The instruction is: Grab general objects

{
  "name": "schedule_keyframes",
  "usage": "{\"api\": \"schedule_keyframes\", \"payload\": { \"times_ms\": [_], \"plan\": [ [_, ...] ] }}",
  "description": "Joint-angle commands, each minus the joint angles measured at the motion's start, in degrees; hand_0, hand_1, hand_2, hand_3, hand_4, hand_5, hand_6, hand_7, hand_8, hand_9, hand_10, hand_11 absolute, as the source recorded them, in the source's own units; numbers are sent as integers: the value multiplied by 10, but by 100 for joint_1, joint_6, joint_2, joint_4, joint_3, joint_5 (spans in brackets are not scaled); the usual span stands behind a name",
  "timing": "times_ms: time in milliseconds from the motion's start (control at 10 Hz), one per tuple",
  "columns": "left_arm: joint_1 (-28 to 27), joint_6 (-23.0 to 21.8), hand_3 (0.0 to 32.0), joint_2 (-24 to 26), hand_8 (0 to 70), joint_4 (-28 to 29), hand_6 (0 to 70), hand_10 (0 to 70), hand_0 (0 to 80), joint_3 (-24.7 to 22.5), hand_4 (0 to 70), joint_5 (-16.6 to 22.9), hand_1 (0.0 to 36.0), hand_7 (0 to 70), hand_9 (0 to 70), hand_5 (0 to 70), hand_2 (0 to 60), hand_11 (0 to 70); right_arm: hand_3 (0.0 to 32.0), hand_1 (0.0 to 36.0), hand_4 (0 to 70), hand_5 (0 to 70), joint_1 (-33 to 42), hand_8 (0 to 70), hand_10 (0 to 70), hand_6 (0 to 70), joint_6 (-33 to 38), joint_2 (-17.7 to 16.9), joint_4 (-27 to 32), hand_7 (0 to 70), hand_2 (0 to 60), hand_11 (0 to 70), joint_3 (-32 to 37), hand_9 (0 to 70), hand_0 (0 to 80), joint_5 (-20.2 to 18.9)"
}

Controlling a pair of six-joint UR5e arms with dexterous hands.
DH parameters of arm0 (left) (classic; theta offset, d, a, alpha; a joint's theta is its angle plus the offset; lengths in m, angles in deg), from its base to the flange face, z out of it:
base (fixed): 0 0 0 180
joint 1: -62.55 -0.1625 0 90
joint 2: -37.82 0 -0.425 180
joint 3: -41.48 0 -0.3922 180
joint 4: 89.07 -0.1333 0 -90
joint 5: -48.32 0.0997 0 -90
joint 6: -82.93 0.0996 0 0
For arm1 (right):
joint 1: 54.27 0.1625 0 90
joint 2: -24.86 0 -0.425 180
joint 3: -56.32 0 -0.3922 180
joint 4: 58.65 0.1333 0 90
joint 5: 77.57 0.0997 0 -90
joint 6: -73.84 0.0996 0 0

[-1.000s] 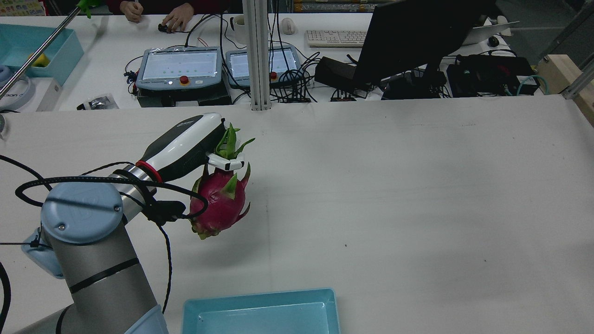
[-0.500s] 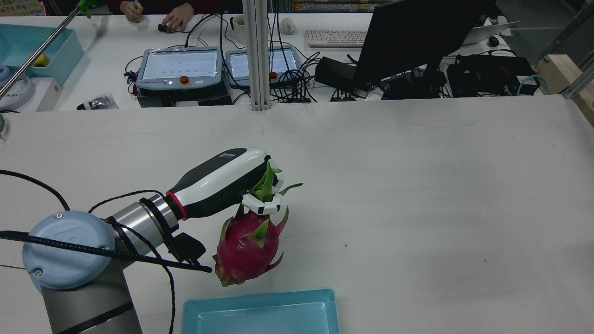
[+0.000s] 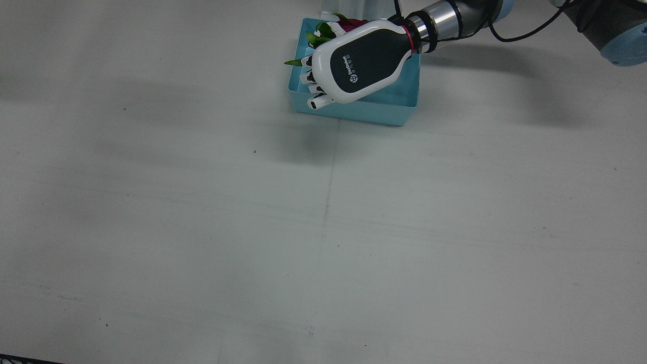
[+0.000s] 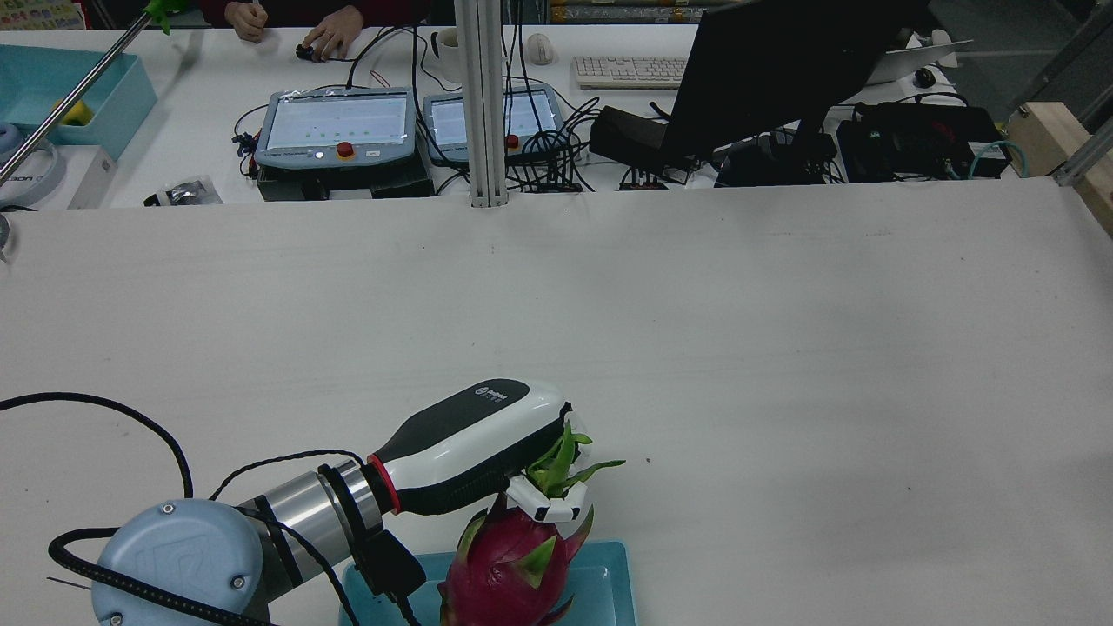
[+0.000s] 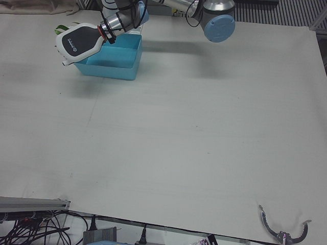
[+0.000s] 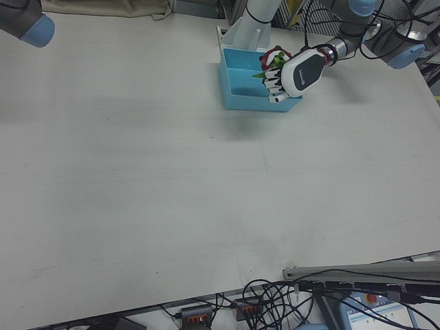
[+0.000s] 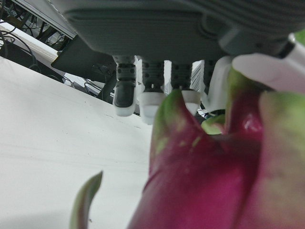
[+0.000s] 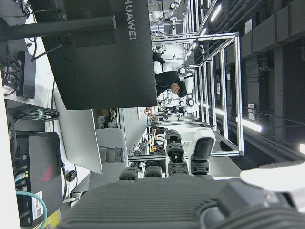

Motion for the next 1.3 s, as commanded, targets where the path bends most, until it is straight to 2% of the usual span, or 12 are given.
{"api": "schedule_keyframes", "payload": {
  "times_ms": [0,100,200,300,400,500,700,900,1000,1100,1200],
  "plan": [
    [-11,-8,0,9,700,-153,700,700,245,49,700,345,0,700,700,569,509,700,0,0,0,0,0,0,0,0,2,0,0,0,0,0,0,0,0,0],
    [-2,-8,0,9,661,-214,700,700,363,49,700,433,0,656,692,363,113,700,0,0,0,0,0,0,0,0,-7,0,0,0,0,0,0,0,0,0],
    [-2,-16,0,26,215,-276,207,394,457,40,408,468,1,327,134,25,0,551,0,0,0,0,0,0,0,0,-7,0,0,0,0,0,0,0,0,0],
    [7,-8,0,26,88,-285,48,218,460,40,127,469,24,167,19,0,0,319,0,0,0,0,0,0,0,0,-7,0,0,0,0,0,0,0,0,0],
    [16,-8,0,26,57,-311,3,181,468,32,2,469,35,104,6,0,0,270,0,0,0,0,0,0,0,0,-7,0,0,0,0,0,0,0,0,0],
    [33,-8,0,26,39,-320,0,158,477,23,0,469,50,80,2,0,0,240,0,0,0,0,0,0,0,0,-7,0,0,0,0,0,0,0,0,0],
    [59,-8,0,35,33,-382,0,136,477,31,0,469,51,106,7,0,0,209,0,0,0,0,0,0,0,0,-7,0,0,0,0,0,0,0,0,0],
    [278,-16,0,35,31,-417,0,128,475,128,0,469,49,98,5,0,0,195,0,0,0,0,0,0,0,0,2,0,0,0,0,0,0,0,0,0],
    [758,-43,0,44,32,-365,0,126,472,372,0,564,45,99,5,0,0,192,0,0,0,0,0,0,0,0,2,0,0,0,0,0,9,0,0,0],
    [1180,-121,0,44,36,-69,0,130,475,644,0,1000,50,91,4,0,0,198,0,0,0,0,0,0,0,0,2,0,0,0,0,0,9,0,0,0],
    [1628,-513,0,44,45,248,0,136,463,986,0,1283,35,88,3,0,0,205,0,0,0,0,0,0,0,0,-7,0,0,0,0,0,9,0,0,0]
  ]
}}
